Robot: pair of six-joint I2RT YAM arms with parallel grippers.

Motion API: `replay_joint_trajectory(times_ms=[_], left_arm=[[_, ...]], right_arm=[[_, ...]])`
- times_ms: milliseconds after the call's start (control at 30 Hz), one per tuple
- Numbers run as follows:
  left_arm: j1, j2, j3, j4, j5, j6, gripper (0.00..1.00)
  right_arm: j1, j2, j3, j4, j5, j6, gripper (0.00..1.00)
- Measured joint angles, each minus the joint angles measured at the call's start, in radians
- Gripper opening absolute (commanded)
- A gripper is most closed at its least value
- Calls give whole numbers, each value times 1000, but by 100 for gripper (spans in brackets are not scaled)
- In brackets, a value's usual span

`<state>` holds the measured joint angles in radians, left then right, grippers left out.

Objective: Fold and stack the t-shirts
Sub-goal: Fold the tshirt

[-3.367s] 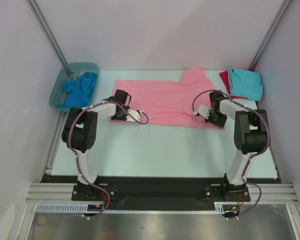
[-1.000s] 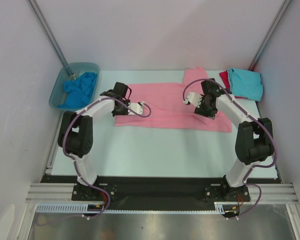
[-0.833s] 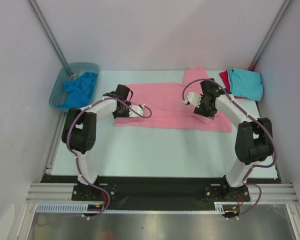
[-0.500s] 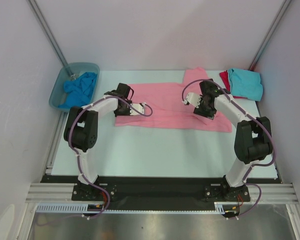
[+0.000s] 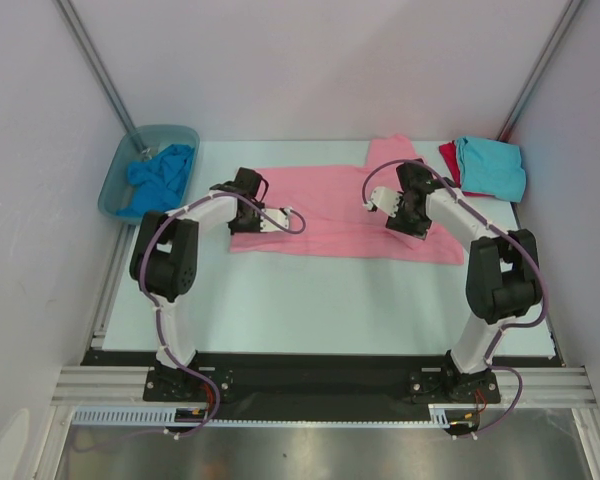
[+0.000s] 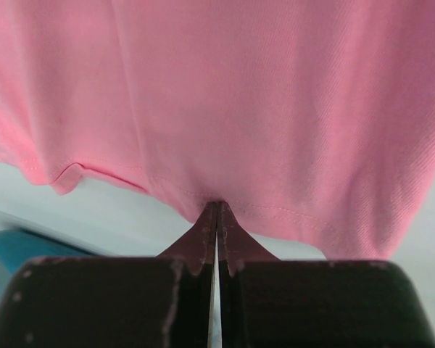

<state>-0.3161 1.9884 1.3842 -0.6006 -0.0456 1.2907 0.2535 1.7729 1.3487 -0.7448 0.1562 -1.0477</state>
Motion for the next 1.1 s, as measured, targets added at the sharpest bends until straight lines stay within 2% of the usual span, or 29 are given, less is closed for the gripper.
replay_joint_trajectory(times_ms=[167,200,233,267,367,400,433,467,500,667,700,733,767,800,933,1100], left_arm=[[0,9,2,0,0,-1,0],[0,12,8,-2,-1,-2,14],[0,16,18,-3,-2,-3,34],[0,21,31,-5,-2,-9,50],[0,22,58,-2,-3,-24,49],[0,22,63,2,-3,-25,42],[0,22,64,7,-3,-26,33],[0,22,64,7,-4,-25,5],[0,22,63,7,-5,-27,0],[0,39,64,7,-11,-17,0],[0,45,64,7,-11,-17,1],[0,49,64,7,-11,-17,17],[0,53,64,7,-12,-14,42],[0,56,64,6,-13,-13,47],[0,56,66,6,-15,-24,55],[0,56,66,8,-22,-25,50]], right_arm=[[0,4,0,7,3,0,55],[0,4,0,8,4,0,55],[0,4,0,9,4,0,55],[0,4,0,10,4,0,55],[-1,4,0,13,5,-1,56],[-3,4,0,14,5,-2,55],[-3,4,0,15,5,-3,56],[-3,4,0,18,6,-3,55],[-3,4,0,18,7,-3,56],[-3,5,0,19,10,-3,55],[-3,5,0,19,10,-3,55],[-3,5,0,19,11,-3,55],[-5,5,0,19,12,-3,55],[-5,5,0,19,12,-3,55],[-7,5,0,19,12,-3,55],[-7,5,0,20,12,-3,55]])
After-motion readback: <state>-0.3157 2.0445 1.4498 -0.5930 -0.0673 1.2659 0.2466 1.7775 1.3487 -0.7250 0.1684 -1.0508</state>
